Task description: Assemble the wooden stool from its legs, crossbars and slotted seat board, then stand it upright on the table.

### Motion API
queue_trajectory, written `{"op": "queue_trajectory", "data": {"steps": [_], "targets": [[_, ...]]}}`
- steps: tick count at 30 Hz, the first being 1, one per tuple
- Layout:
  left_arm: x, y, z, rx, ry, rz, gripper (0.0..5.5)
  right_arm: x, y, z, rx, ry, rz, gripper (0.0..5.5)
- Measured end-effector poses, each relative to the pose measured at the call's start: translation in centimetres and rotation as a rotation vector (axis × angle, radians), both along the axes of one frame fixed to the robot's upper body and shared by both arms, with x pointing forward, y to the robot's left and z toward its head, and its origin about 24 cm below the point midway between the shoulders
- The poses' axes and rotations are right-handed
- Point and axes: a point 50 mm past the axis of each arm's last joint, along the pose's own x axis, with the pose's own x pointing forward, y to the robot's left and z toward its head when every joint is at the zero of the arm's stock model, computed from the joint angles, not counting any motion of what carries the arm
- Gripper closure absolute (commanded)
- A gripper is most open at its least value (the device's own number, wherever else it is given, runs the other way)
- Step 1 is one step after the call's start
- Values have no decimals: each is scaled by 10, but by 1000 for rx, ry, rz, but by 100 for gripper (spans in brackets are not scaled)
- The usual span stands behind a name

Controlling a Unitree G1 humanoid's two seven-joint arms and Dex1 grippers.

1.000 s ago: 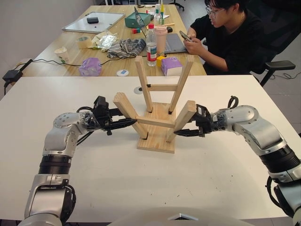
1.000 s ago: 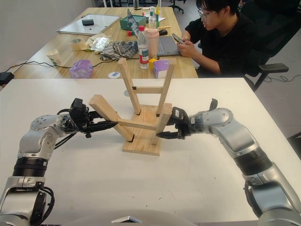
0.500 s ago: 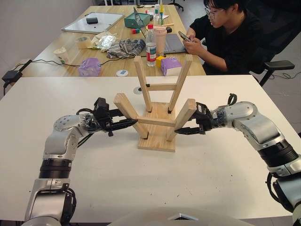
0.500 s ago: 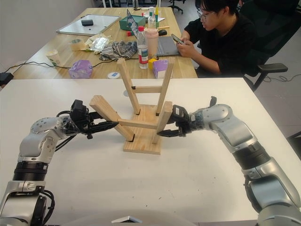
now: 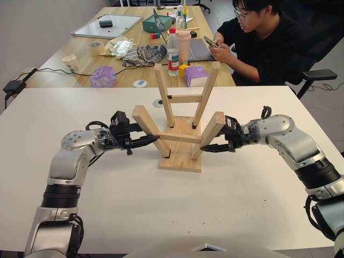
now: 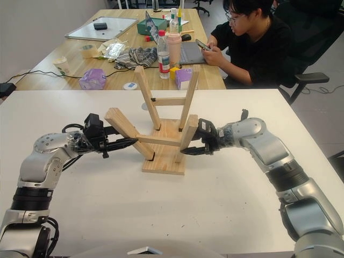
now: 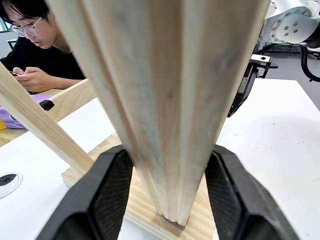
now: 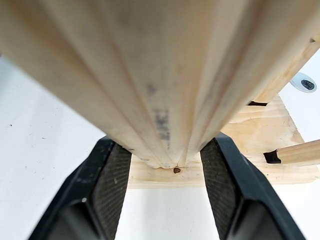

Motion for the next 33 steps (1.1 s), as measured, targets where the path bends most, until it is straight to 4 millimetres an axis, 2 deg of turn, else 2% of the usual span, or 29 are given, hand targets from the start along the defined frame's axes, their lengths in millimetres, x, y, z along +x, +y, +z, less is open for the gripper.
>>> {"op": "queue_trajectory", "data": {"steps": [1,3,9,13,16,17,19,20,22,24,26,28,30,33], "targets": [[0,0,0,-5,12,4,338,0,0,0,0,0,1,345],[0,0,2,-6,32,9,282,0,0,0,-1,0,3,345],[-1,-3,15,-74,32,-34,193,-1,1,-2,-2,4,6,345],[0,9,35,-107,-20,-25,137,-1,1,-3,-2,3,5,345],[8,27,60,-122,-97,38,120,-2,1,-3,-2,2,2,345],[12,30,75,-147,-144,53,120,-1,2,-3,-2,-4,-9,345],[17,33,110,-213,-263,117,155,-1,2,-3,-2,-5,-8,345],[16,27,132,-258,-336,121,167,-1,2,-3,-2,-5,-8,345],[9,9,157,-304,-425,87,190,-1,2,-3,-2,-5,-8,345],[1,-14,166,-307,-469,51,221,-1,2,-3,-3,-6,-8,345],[-6,-39,163,-225,-497,27,253,-1,2,-3,-3,-6,-8,345],[-9,-63,151,-39,-578,52,273,-1,3,-3,-3,-7,-8,345],[-7,-79,133,132,-636,117,306,-1,3,-3,-3,-8,-7,345],[-8,-100,115,250,-690,148,361,-1,3,-3,-4,-8,-7,345]]}}
